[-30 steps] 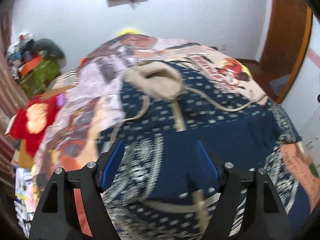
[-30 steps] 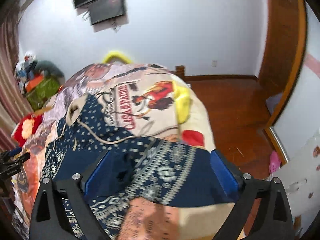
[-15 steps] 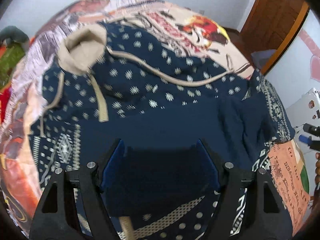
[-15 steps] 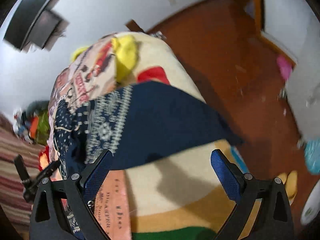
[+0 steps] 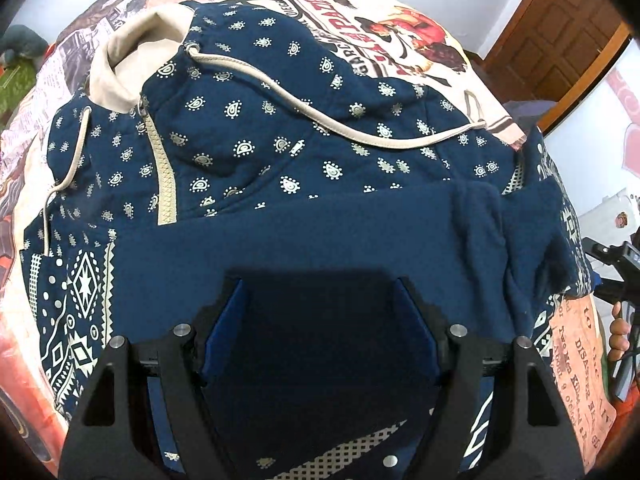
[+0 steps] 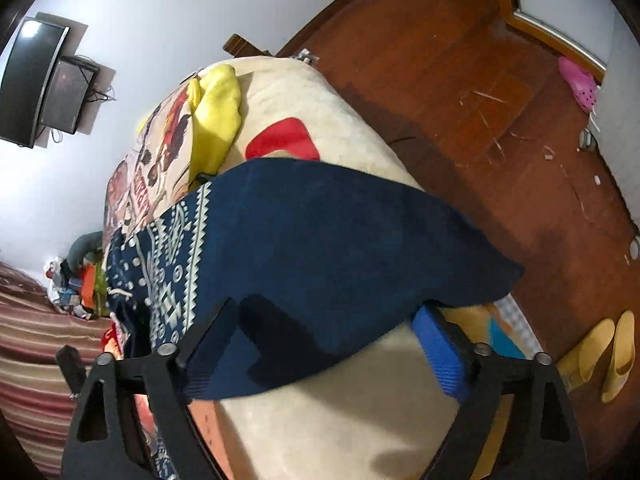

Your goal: Fold large clothes

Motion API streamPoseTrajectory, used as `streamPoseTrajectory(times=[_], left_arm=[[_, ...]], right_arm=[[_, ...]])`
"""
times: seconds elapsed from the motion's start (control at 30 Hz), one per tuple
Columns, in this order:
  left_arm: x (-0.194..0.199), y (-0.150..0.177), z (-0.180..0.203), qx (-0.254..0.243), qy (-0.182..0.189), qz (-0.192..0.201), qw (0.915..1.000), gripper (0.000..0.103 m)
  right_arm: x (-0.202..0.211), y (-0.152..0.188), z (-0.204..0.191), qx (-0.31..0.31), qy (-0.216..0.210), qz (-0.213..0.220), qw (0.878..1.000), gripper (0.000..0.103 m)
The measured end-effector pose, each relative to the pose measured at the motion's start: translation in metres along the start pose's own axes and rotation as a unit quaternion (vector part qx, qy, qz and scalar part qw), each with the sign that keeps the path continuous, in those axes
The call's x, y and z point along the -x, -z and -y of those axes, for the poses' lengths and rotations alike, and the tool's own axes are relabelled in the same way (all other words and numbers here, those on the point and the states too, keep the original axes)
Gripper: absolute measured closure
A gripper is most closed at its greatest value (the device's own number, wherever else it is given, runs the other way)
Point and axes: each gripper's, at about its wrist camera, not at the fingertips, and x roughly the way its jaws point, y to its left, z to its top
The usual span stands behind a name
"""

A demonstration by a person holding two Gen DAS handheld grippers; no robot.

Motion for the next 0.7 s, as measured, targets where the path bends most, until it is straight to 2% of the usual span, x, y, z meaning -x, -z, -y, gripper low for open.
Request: streamPoseTrajectory(times=[0.07, 0.1, 0.17, 0.27, 0.33, 0.5, 0.7], left_arm=[[-0.001, 0.0, 0.001, 0.001, -0.001, 0.002, 1.0, 0.029], [-0.001, 0.0, 0.001, 0.001, -0.001, 0.003, 1.0, 0.029], [0.0, 0.001, 0.001, -0.001, -0.004, 0.004, 1.0, 0.029], [0.001, 0.0, 0.003, -0.006, -0.009, 0.003, 0.9999, 0.029], [0.005, 0.001, 0.004, -0.009, -0.01, 0.004, 0.9999, 0.029], [0.023, 0.002, 0.001, -0.012, -0.013, 0.021, 0.9996, 0.029], [0.053, 0.003, -0.01, 0.001, -0.012, 0.051, 0.9986, 0.029]], right_arm=[[0.0, -0.004, 0.004, -0.01, 0.006, 0.009, 1.0, 0.042], [0.001, -0.006, 0.006, -0.019, 0.006, 0.014, 1.0, 0.046], [0.003, -0.009, 0.012, -0.028, 0.003, 0.022, 0.999, 0.068], [0.007, -0.015, 0.016, -0.038, -0.003, 0.035, 0.999, 0.089], [0.014, -0.016, 0.015, -0.038, -0.008, 0.046, 0.998, 0.094], [0.048, -0.02, -0.01, -0.001, -0.009, 0.093, 0.996, 0.095], [0.11, -0.022, -0.065, 0.058, -0.047, 0.17, 0.983, 0.098]])
